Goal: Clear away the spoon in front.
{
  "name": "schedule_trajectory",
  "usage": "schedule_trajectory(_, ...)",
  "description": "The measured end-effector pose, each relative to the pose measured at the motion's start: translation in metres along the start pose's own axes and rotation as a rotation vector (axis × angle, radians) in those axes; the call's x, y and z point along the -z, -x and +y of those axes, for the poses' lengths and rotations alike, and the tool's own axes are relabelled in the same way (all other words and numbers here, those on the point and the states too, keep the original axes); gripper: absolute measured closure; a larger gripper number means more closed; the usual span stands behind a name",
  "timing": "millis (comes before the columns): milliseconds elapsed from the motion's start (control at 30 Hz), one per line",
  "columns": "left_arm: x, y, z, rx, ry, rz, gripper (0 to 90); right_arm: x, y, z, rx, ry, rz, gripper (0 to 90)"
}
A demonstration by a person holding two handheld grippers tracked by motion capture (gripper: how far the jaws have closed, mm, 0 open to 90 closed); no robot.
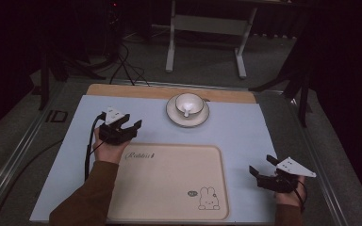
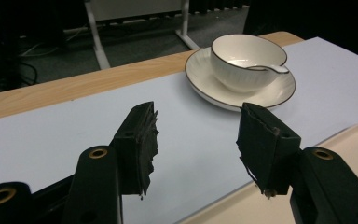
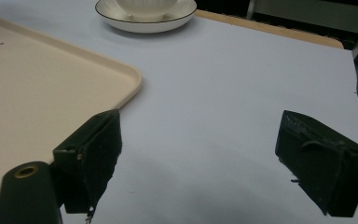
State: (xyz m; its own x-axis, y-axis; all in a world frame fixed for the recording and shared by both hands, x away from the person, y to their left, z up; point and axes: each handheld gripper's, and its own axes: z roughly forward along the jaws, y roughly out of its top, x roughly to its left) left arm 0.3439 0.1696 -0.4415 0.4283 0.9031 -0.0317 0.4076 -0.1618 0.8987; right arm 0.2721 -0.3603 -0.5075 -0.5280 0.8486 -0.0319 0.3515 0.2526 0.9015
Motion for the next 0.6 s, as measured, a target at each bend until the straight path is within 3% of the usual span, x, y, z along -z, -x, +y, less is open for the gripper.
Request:
schedule_trajectory(367, -0.021, 0.01, 0.013, 0.009, 0.009, -0.041, 45.8, -0.001, 0.001, 0.0, 0.0, -0.001, -0.001, 14.2)
schedule_trajectory(600, -0.033, 0.017, 0.018, 0.003, 0.008, -0.038, 44.9, -0.001, 0.001, 0.0, 0.001, -0.004, 0.001, 14.2)
